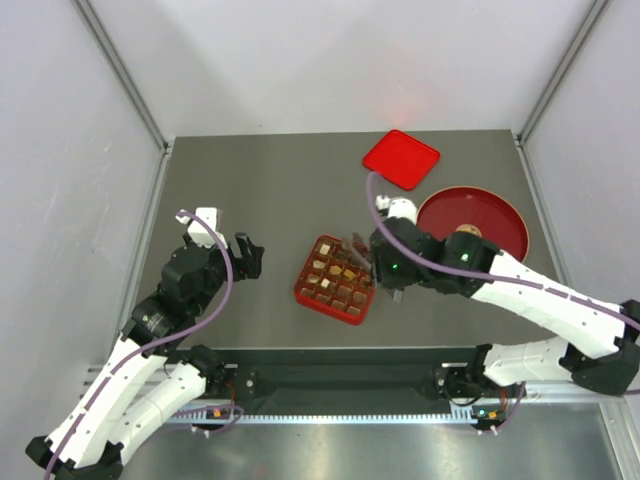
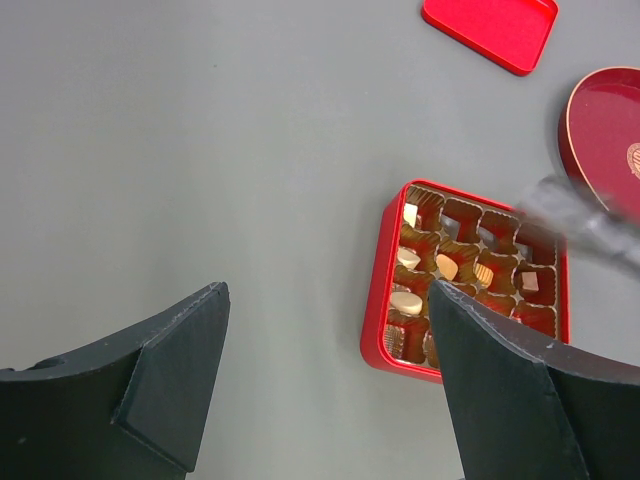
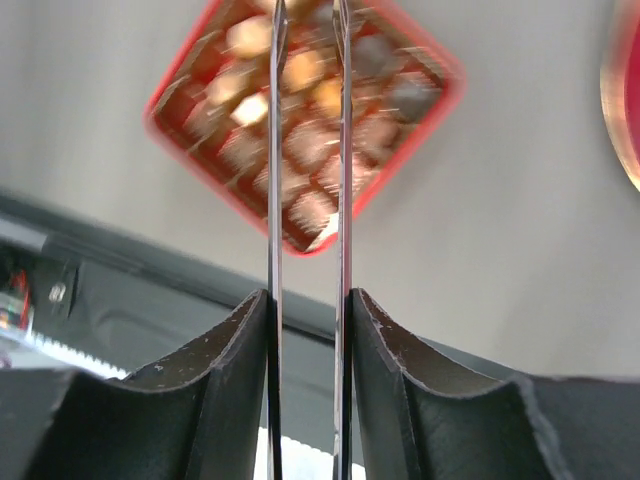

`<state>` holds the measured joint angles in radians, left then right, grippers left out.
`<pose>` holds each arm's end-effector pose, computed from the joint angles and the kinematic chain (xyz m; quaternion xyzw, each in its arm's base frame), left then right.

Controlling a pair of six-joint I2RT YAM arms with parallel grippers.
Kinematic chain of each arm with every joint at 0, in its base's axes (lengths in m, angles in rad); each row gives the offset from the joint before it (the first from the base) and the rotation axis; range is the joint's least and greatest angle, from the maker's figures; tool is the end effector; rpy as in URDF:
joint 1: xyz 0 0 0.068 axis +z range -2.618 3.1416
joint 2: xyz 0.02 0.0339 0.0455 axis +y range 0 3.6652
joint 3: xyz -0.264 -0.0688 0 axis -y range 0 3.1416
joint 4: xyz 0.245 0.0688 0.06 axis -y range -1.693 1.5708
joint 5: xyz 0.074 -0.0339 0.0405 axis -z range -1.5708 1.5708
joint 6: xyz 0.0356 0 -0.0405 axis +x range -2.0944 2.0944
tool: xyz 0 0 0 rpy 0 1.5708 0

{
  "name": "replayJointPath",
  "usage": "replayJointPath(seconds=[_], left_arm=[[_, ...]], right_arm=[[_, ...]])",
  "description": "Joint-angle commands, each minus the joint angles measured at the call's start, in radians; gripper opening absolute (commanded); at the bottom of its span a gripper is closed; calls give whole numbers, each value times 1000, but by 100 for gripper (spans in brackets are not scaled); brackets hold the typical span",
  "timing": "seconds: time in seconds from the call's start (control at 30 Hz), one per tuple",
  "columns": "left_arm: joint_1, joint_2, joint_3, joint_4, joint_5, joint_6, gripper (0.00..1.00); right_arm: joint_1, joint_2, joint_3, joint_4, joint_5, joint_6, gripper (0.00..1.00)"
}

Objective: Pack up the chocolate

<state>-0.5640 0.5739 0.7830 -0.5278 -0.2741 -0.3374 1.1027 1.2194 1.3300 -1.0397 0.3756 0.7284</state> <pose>0.1136 -0.0605 0.3325 0.0112 0.8067 -0.1532 0.5707 0.1155 0.1995 0.3622 -0.1156 0.9270 0.1377 0.3293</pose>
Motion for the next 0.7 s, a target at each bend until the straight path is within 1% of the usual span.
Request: replayJointPath(seconds=[0.0, 0.07, 0.1, 0.13, 0.17, 0.23, 0.27, 0.33, 0.37, 0.43, 0.47, 0.53, 0.57, 0.67], left_arm=[[-2, 0, -1, 26, 7, 6, 86], [-2, -5, -1, 26, 7, 5, 85], [-2, -5, -2, 26, 7, 5, 86], [-2, -8, -2, 26, 7, 5, 85], [-2, -9, -1, 28, 9, 5, 86], [-2, -8, -2, 28, 10, 5, 86], [-2, -11, -2, 26, 12, 5, 86], [-2, -14, -2, 26, 15, 5, 86], [-2, -16, -2, 28, 13, 5, 86], [-2, -20, -2, 28, 15, 5, 86], [-2, -23, -4, 29, 15, 5, 86], [-2, -25, -4, 31, 19, 5, 86], [-2, -25, -4, 32, 26, 5, 86], [-2, -25, -4, 37, 41, 6, 86]], right_arm=[[-169, -81, -15, -106, 66, 39, 37], [-277, -144, -58, -102, 19, 19, 37], [-387, -165, -92, -102, 5, 6, 37], [-438, -197, -104, -103, 3, -21, 37], [-539, -205, -112, -127, 6, -30, 38], [-637, -218, -129, -149, -6, -73, 39], [-720, -222, -138, -152, -17, -87, 39], [-791, -242, -170, -154, -50, -116, 40], [-849, -248, -181, -149, -58, -124, 40], [-898, -268, -215, -143, -70, -144, 40], [-943, -270, -222, -140, -72, -153, 40], [-986, -265, -248, -131, -82, -187, 40], [-1030, -261, -259, -126, -93, -198, 40], [-1081, -251, -298, -109, -121, -219, 39]])
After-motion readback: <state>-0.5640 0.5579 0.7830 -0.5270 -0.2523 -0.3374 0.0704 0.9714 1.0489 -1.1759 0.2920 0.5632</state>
